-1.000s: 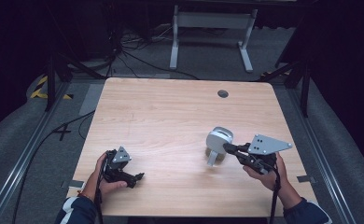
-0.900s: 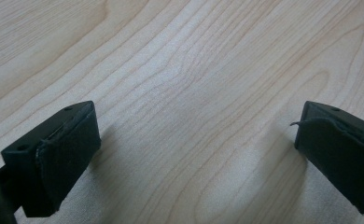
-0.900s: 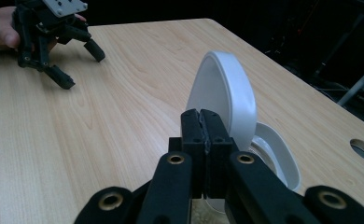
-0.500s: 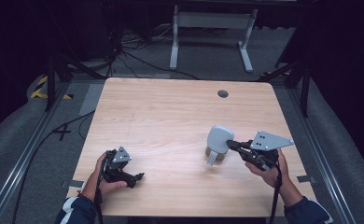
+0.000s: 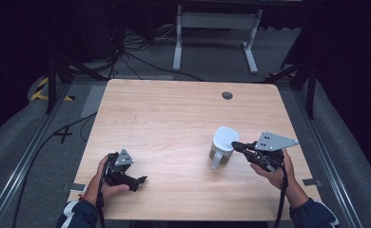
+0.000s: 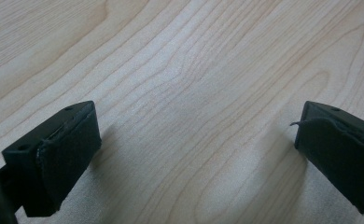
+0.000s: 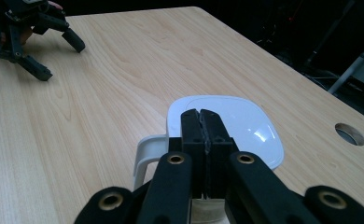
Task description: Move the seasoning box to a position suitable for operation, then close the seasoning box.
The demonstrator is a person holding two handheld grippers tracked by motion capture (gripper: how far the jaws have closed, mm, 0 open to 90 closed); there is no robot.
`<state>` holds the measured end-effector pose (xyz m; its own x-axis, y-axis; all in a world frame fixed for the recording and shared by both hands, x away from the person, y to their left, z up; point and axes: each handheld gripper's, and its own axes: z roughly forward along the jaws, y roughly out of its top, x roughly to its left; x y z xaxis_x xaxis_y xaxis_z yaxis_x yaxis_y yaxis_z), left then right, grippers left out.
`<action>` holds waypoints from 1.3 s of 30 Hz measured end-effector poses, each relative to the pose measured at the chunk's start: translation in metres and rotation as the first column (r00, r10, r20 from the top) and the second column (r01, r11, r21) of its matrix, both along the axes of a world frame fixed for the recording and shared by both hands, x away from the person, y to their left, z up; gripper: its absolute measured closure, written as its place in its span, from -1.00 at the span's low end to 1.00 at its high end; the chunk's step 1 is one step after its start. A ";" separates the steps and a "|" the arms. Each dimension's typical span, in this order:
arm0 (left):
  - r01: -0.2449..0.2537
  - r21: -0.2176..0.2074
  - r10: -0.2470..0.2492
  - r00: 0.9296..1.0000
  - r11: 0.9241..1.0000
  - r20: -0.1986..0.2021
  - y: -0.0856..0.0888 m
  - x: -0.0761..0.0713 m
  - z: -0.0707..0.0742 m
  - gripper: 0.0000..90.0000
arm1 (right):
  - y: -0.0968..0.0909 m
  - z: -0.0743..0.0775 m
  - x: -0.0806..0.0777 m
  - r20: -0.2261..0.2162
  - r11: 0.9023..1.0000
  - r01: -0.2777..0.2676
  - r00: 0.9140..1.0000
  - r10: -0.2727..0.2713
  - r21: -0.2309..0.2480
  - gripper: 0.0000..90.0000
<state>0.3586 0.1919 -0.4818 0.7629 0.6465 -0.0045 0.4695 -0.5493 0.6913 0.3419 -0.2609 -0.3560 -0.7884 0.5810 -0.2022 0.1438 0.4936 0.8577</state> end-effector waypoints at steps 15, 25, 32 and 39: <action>-0.016 -0.009 0.016 1.000 1.000 -0.010 0.000 -0.002 0.000 -0.98 | -0.012 -0.001 -0.005 -0.008 0.999 0.023 1.000 -0.023 -0.039 0.77; -0.016 -0.009 0.016 1.000 1.000 -0.010 0.000 -0.002 0.000 -0.98 | -0.035 -0.011 -0.012 -0.011 0.993 0.068 0.998 -0.069 -0.101 0.45; -0.016 -0.010 0.016 1.000 1.000 -0.010 0.000 -0.002 0.000 -0.98 | -0.050 -0.021 -0.016 -0.021 0.988 0.095 0.995 -0.098 -0.121 0.23; -0.016 -0.009 0.016 1.000 1.000 -0.010 0.000 -0.002 0.000 -0.98 | -0.071 -0.043 -0.022 -0.037 0.982 0.129 0.990 -0.135 -0.138 0.02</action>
<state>0.3569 0.1917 -0.4820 0.7526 0.6583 -0.0184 0.4851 -0.5353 0.6915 0.3197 -0.3318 -0.3988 -0.7168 0.6504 -0.2513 0.2529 0.5784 0.7755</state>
